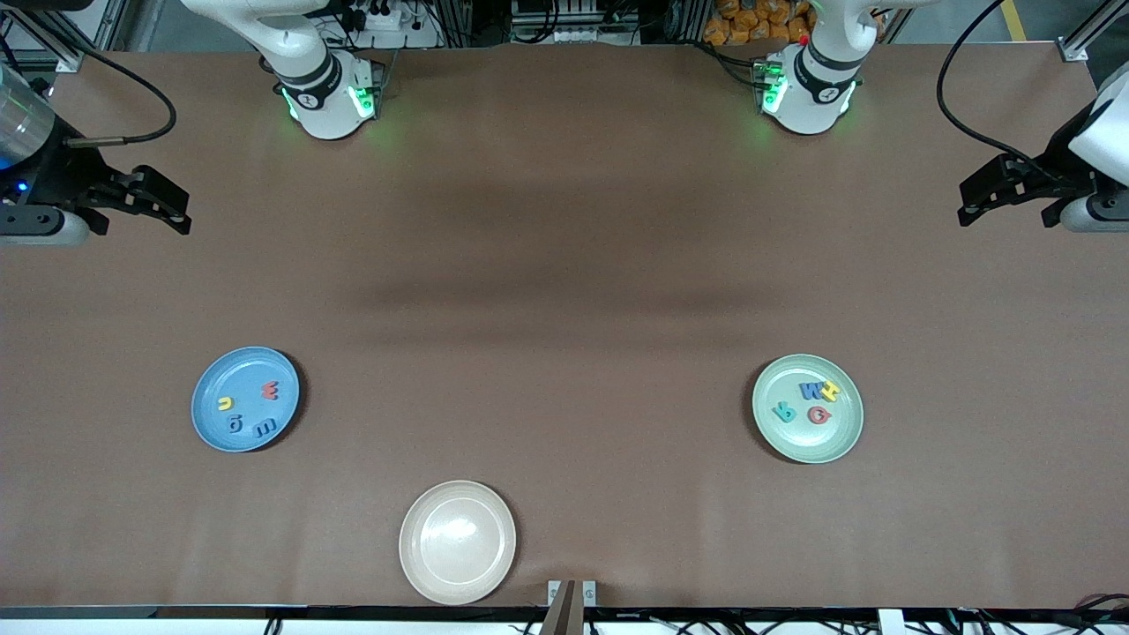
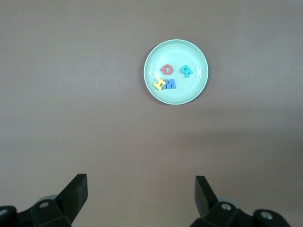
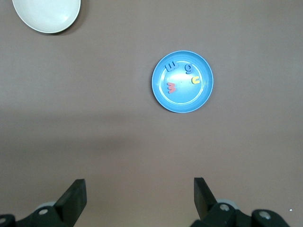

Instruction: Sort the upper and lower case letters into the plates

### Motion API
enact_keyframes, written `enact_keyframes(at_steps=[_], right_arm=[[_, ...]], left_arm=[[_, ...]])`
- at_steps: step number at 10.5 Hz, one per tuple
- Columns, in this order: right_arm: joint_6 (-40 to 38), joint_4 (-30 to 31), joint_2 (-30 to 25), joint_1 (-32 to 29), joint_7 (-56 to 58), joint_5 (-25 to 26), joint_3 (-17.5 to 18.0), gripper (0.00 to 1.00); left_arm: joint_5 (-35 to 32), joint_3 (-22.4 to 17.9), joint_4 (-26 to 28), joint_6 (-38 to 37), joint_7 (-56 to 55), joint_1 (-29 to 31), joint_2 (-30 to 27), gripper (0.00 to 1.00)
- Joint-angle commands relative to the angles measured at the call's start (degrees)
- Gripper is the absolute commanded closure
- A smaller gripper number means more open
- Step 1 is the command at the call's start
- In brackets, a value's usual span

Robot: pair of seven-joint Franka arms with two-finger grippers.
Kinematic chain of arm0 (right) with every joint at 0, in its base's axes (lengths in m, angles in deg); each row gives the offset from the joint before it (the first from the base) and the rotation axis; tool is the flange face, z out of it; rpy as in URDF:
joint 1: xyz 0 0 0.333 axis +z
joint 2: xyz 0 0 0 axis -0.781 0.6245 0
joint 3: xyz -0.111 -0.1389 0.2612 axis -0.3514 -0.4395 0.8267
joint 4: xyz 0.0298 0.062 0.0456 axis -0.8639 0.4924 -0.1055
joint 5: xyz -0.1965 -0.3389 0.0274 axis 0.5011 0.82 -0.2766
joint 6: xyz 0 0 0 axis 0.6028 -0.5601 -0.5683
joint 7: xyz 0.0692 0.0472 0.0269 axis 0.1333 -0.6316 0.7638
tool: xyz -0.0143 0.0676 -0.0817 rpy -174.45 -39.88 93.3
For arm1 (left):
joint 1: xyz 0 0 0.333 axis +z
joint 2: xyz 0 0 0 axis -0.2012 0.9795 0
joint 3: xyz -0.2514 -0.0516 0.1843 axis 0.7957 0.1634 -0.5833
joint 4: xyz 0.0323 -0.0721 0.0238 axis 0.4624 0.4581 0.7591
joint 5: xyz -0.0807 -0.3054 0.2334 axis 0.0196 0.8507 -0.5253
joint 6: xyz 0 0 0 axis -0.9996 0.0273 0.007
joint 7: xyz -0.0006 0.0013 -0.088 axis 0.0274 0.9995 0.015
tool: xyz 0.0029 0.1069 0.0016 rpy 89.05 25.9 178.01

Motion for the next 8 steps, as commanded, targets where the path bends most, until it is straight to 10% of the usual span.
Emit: enact_keyframes(at_steps=[1, 8], right_arm=[[0.05, 0.62, -0.49, -0.14, -0.77, -0.01, 0.15, 0.00], [0.05, 0.70, -0.49, -0.14, -0.86, -0.10, 0.15, 0.00]], left_arm=[[0.78, -0.43, -0.07, 0.75, 0.64, 0.01, -0.08, 0.00], [0.69, -0.43, -2.52, 0.92, 0.64, 0.01, 3.07, 0.00]])
